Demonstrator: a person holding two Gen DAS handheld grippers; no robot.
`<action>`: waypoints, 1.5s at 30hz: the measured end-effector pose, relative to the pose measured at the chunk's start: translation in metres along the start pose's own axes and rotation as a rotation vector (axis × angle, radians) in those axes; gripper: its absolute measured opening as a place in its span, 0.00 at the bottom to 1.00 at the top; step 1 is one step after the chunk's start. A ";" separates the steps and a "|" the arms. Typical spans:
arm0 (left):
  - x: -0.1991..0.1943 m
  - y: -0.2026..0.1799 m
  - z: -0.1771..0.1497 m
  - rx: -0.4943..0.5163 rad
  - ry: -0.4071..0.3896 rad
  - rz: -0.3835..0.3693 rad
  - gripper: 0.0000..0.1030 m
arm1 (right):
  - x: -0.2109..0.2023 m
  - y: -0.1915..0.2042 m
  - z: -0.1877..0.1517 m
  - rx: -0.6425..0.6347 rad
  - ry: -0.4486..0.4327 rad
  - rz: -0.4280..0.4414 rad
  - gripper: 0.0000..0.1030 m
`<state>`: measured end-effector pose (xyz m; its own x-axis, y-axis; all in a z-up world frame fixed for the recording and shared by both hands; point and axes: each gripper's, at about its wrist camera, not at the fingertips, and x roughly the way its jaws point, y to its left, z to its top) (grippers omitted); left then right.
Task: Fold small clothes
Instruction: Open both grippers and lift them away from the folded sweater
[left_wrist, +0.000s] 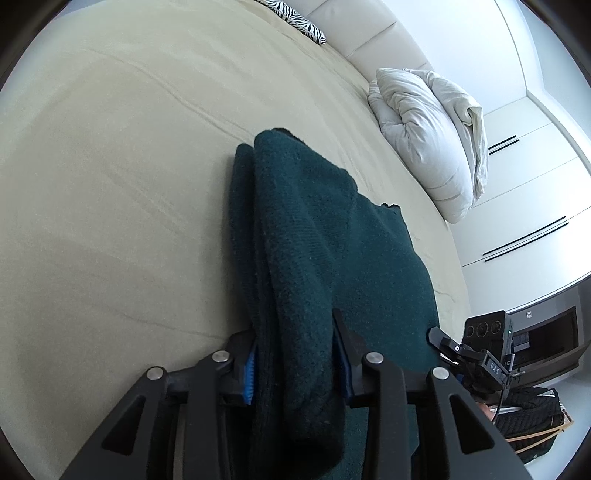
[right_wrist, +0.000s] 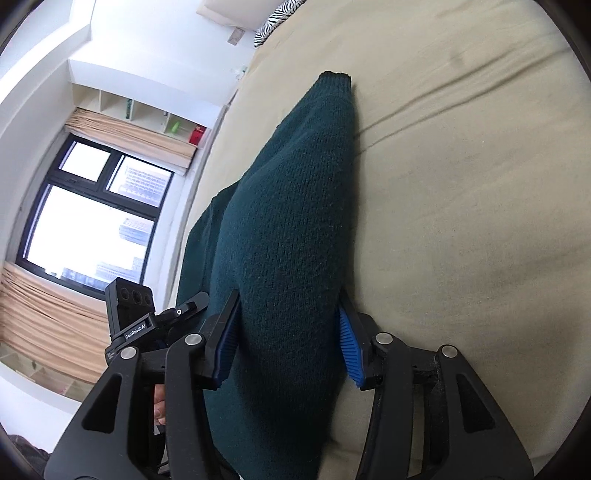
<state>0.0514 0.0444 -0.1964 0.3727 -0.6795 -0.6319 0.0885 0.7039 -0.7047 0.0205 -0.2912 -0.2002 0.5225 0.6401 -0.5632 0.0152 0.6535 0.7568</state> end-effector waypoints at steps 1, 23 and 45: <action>-0.003 -0.003 -0.001 0.006 -0.008 0.010 0.39 | -0.004 0.002 0.000 -0.002 -0.001 -0.012 0.48; -0.166 -0.143 -0.065 0.526 -0.754 0.509 1.00 | -0.129 0.163 -0.058 -0.468 -0.596 -0.583 0.95; -0.147 -0.133 -0.083 0.429 -0.552 0.653 1.00 | -0.144 0.233 -0.100 -0.466 -0.551 -0.704 1.00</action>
<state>-0.0913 0.0338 -0.0368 0.8414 -0.0101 -0.5403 -0.0007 0.9998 -0.0199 -0.1362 -0.1907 0.0235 0.8462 -0.1515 -0.5109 0.1993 0.9791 0.0398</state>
